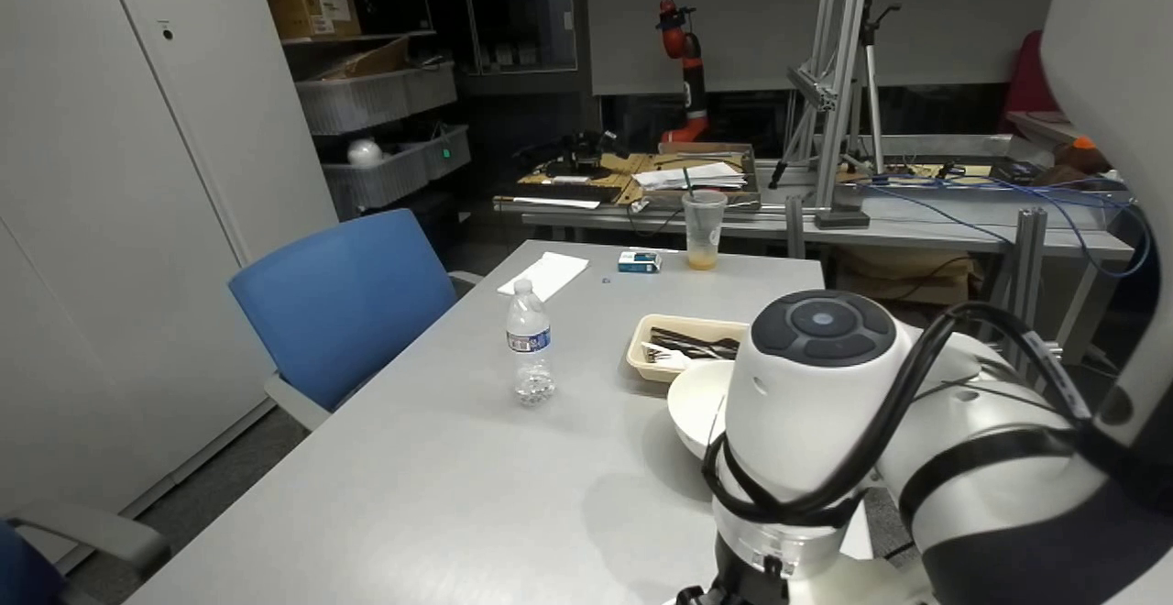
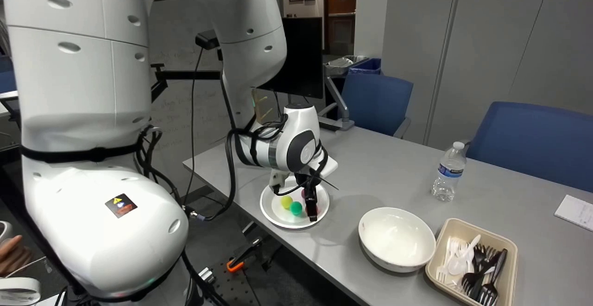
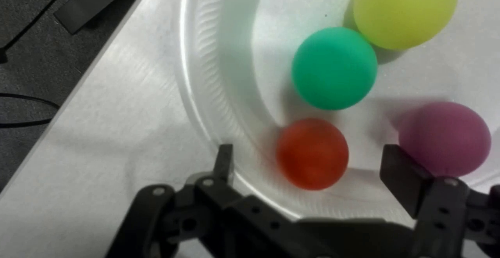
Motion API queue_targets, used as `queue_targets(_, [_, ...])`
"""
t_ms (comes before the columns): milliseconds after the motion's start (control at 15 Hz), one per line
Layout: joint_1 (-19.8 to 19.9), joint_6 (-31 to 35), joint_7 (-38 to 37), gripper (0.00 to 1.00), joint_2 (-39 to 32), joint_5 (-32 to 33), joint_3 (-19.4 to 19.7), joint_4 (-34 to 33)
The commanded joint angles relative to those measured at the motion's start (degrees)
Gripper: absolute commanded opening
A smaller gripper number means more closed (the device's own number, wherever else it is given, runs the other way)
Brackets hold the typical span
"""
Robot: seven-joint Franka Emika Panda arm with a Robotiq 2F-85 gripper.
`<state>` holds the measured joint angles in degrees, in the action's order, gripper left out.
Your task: Move the red, green and yellow objects from the white plate onto the white bowl respectively
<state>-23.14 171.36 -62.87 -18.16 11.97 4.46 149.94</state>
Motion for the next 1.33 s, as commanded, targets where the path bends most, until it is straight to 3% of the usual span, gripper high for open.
queue_targets(0, [-3.49,1.04,-2.81,0.78,-1.26,1.59,2.39,-1.17])
queue_targets(333, [-6.41,0.97,-3.33,0.35,-1.39,1.62,5.33,-1.28])
queue_targets(533, [-7.86,0.79,-3.48,0.15,-1.22,1.6,7.07,-1.12])
queue_targets(667, [-9.4,0.73,-3.98,0.13,-0.89,1.97,8.74,-1.01])
queue_targets(1000, [-17.44,-2.5,-7.09,0.11,2.54,5.65,15.32,-0.68])
queue_targets(1267, [-20.47,-6.43,-6.12,0.11,6.76,7.77,16.35,-0.62])
